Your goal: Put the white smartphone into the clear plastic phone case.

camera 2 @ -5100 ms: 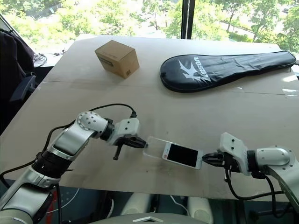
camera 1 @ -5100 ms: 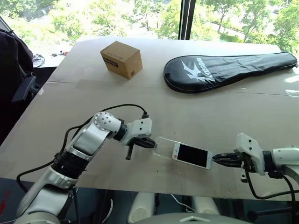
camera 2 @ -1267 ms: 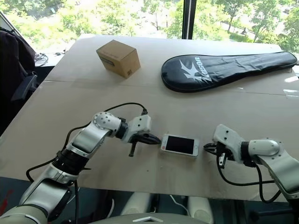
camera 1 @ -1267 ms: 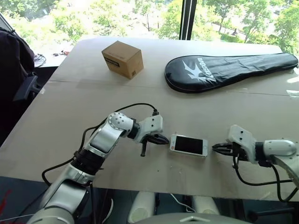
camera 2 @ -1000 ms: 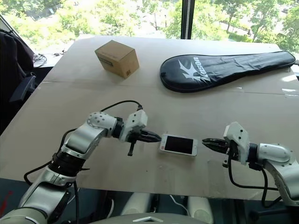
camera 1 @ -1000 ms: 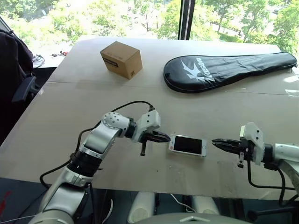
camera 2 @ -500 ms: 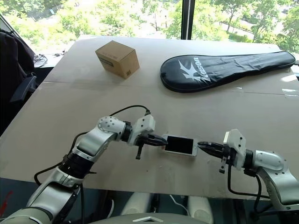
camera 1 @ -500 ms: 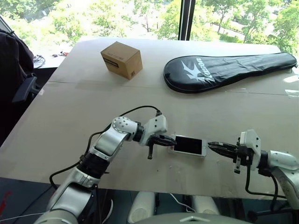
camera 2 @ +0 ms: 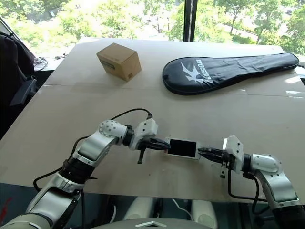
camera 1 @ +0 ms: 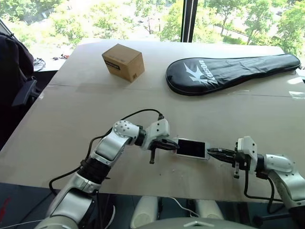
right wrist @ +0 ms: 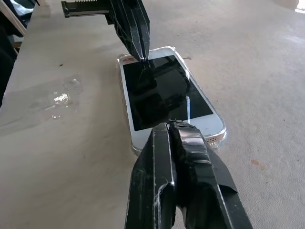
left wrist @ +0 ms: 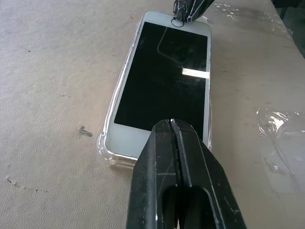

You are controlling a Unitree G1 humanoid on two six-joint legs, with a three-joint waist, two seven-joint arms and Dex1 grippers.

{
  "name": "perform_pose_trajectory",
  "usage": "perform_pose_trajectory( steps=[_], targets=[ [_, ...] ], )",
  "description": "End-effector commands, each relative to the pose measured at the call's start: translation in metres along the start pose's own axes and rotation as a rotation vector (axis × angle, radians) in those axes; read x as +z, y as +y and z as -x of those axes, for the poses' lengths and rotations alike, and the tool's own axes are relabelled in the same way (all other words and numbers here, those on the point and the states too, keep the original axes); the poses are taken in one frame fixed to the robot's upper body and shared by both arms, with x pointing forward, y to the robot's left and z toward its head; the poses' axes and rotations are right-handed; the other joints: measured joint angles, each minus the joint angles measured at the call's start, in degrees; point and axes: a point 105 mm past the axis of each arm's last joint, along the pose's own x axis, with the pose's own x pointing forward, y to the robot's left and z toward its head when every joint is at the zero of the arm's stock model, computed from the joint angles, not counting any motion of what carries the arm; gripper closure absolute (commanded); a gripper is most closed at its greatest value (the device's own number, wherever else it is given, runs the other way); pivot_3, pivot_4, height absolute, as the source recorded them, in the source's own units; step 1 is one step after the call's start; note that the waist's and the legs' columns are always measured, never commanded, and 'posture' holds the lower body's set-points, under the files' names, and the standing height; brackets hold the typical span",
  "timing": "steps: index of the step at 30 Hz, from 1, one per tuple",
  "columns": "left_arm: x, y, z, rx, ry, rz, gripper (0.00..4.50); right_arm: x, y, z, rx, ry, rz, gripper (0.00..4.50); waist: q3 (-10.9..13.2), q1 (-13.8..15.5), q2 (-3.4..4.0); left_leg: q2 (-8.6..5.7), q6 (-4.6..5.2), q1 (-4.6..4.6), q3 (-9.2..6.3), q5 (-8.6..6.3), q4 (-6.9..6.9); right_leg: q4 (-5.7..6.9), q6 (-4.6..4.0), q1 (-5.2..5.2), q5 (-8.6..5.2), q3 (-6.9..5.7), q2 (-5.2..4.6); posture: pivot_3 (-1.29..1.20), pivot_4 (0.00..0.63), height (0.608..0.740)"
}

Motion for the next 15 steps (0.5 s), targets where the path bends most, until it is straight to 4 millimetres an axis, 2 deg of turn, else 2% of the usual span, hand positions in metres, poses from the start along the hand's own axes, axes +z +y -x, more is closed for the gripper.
perform_pose_trajectory(
  steps=[1, 6, 11, 15],
  targets=[
    [-0.017, -0.006, -0.003, -0.018, 0.064, 0.047, 4.50, -0.030, 0.009, -0.004, 0.038, 0.109, -0.094, 4.47, -0.21, -0.05, -0.07, 0.01, 0.00, 0.00, 0.00, 0.00, 0.00, 0.00, 0.00, 0.00, 0.00, 0.00, 0.00, 0.00, 0.150, 0.740],
    [-0.016, -0.008, -0.003, -0.016, 0.062, 0.052, 4.50, -0.053, 0.020, -0.010, 0.074, 0.188, -0.203, 4.47, -0.77, -0.43, -0.31, 0.05, 0.21, 0.14, 0.01, -0.12, 0.00, 0.01, -0.03, 0.12, 0.01, 0.06, 0.04, 0.00, 0.150, 0.740],
    [-0.016, -0.009, -0.003, -0.013, 0.055, 0.067, 4.50, -0.078, 0.029, -0.013, 0.093, 0.329, -0.287, 4.47, -1.25, -1.32, -0.64, 0.09, 0.28, 1.09, 0.03, -0.16, -0.35, -0.15, -0.10, 0.96, -0.04, 0.14, 0.01, 0.00, 0.150, 0.740],
    [-0.022, -0.008, -0.001, 0.005, 0.084, 0.062, 4.50, -0.084, 0.032, -0.013, 0.072, 0.381, -0.366, 4.47, -2.02, -1.40, -1.07, 0.10, 0.25, 1.52, 0.17, -0.15, -0.87, -0.19, -0.24, 1.03, -0.08, 0.34, -0.03, 0.00, 0.150, 0.740]
  ],
)
